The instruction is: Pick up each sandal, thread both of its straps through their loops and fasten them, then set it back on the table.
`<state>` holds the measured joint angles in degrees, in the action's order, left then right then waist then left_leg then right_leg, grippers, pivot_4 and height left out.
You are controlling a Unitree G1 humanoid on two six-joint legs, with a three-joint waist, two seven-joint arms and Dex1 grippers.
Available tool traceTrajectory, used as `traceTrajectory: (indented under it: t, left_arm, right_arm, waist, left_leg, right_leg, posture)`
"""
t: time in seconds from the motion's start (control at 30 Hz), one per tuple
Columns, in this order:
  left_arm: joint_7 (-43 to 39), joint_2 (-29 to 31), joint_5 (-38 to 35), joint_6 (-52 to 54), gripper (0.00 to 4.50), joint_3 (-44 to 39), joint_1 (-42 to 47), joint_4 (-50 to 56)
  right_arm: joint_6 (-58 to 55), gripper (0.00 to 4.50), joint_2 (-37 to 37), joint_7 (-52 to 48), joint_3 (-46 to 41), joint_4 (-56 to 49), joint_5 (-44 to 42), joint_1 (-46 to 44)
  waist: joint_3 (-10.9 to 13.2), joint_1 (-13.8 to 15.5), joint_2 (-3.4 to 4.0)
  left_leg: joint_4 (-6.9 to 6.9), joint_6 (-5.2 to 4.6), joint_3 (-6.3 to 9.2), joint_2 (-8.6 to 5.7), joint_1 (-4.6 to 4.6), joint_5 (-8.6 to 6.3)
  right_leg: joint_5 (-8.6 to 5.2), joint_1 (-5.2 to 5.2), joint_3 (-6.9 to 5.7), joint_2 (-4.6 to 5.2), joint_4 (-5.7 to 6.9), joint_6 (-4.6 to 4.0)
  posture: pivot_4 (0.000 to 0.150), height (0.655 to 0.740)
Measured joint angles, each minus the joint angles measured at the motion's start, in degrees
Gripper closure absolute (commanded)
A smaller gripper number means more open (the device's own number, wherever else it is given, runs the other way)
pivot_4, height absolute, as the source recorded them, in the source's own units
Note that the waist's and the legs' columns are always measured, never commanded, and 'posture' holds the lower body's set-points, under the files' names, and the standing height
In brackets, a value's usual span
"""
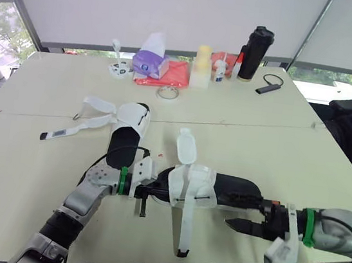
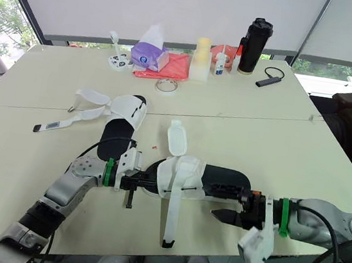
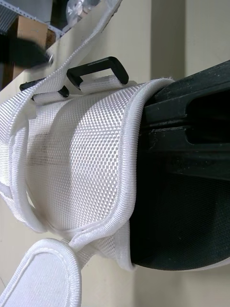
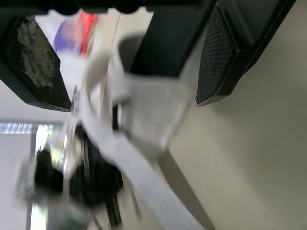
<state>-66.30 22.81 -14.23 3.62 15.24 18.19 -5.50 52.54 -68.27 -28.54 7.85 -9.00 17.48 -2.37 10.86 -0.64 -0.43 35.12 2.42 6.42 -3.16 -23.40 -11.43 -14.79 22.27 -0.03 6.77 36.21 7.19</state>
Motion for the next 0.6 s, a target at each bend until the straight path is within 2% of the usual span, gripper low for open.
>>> traceTrajectory:
  t: [0.17,0.3,0.43,0.53,0.6]
  left_arm:
    - [0.0,0.9,0.0,-0.3,4.50,0.0,-0.9,1.1]
    - [0.0,1.5,0.0,-0.3,4.50,-0.1,-1.6,1.5]
    - [0.0,1.6,0.0,-0.3,4.50,-0.1,-1.7,1.9]
    - [0.0,1.7,0.0,-0.3,4.50,-0.1,-1.7,2.0]
    - [0.0,1.7,0.0,-0.2,4.50,0.0,-1.7,2.3]
  right_arm:
    - [-25.7,0.10,-4.9,-16.4,1.8,-6.2,-25.5,-0.4]
    - [-50.1,0.10,-9.4,-25.9,-1.6,-12.5,-48.1,-2.4]
    - [-73.5,0.10,-11.9,-28.4,-4.8,-15.8,-69.5,-8.3]
    - [-94.1,0.10,-12.2,-26.6,-5.2,-14.9,-88.6,-16.2]
    - [-104.2,0.10,-12.0,-24.8,-3.9,-14.2,-97.2,-19.5]
  waist:
    - [0.0,0.0,0.04]
    - [0.0,0.0,0.04]
    - [0.0,0.1,0.05]
    - [0.0,0.1,0.04]
    - [0.0,0.1,0.04]
  left_leg:
    - [0.01,-0.05,0.10,0.03,-0.02,-0.03]
    - [0.00,-0.07,0.14,0.06,-0.06,-0.07]
    - [-0.01,-0.08,0.12,0.06,-0.16,-0.08]
    - [-0.03,-0.11,0.09,0.07,-0.25,-0.11]
    - [-0.03,-0.13,0.09,0.07,-0.41,-0.13]
  right_leg:
    - [0.00,0.01,0.01,0.04,-0.03,0.00]
    - [-0.01,0.03,0.01,0.06,-0.09,-0.01]
    - [-0.01,0.13,0.00,0.09,-0.13,0.00]
    - [-0.01,0.19,0.00,0.13,-0.21,-0.01]
    - [-0.01,0.34,-0.01,0.14,-0.25,-0.01]
  posture:
    - [0.150,0.7400]
    - [0.150,0.7400]
    - [0.150,0.7400]
    - [0.150,0.7400]
    - [0.150,0.7400]
